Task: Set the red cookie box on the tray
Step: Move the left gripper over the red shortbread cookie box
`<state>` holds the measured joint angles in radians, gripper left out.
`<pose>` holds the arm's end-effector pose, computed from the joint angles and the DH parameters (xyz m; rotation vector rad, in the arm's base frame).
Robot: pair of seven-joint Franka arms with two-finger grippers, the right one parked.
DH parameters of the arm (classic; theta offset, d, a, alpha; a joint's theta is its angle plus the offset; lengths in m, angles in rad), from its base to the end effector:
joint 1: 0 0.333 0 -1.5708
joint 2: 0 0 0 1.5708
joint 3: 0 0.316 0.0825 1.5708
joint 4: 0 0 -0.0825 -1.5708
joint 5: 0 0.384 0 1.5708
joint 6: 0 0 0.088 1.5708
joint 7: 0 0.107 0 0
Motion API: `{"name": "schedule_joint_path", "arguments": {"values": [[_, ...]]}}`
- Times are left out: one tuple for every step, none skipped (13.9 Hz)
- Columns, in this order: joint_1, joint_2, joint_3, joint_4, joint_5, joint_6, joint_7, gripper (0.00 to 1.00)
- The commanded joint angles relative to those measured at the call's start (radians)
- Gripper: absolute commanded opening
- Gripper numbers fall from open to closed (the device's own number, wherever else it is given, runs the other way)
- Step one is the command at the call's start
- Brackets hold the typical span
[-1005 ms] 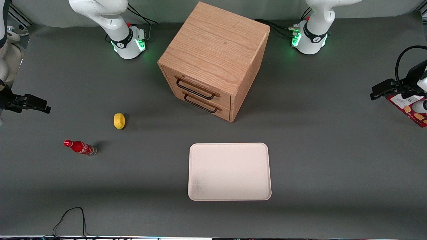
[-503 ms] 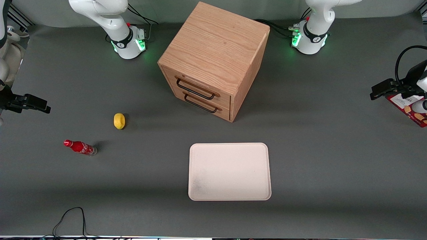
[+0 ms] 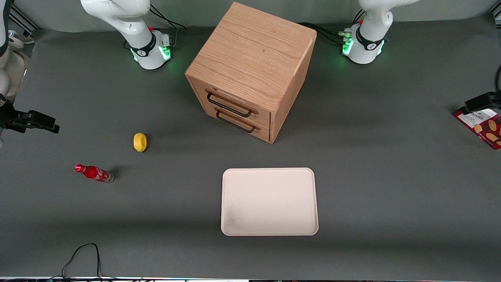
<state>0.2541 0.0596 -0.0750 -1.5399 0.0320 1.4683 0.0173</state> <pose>0.5507 0.1047 0.5975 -3.1098 -0.2537 0.2079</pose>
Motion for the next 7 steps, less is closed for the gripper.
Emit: {"name": "schedule_joint_path", "arguments": {"values": [[0.156, -0.037, -0.006, -0.062, 0.025, 0.038, 0.165, 1.00], [0.222, -0.032, -0.006, -0.062, 0.025, 0.049, 0.247, 1.00], [0.281, -0.024, -0.005, -0.062, 0.025, 0.058, 0.313, 1.00], [0.334, -0.021, -0.005, -0.062, 0.025, 0.072, 0.358, 1.00], [0.388, -0.011, -0.005, -0.063, 0.029, 0.087, 0.397, 1.00], [0.443, -0.004, -0.005, -0.062, 0.032, 0.102, 0.464, 1.00], [0.492, 0.008, -0.005, -0.062, 0.034, 0.122, 0.507, 1.00]]}}
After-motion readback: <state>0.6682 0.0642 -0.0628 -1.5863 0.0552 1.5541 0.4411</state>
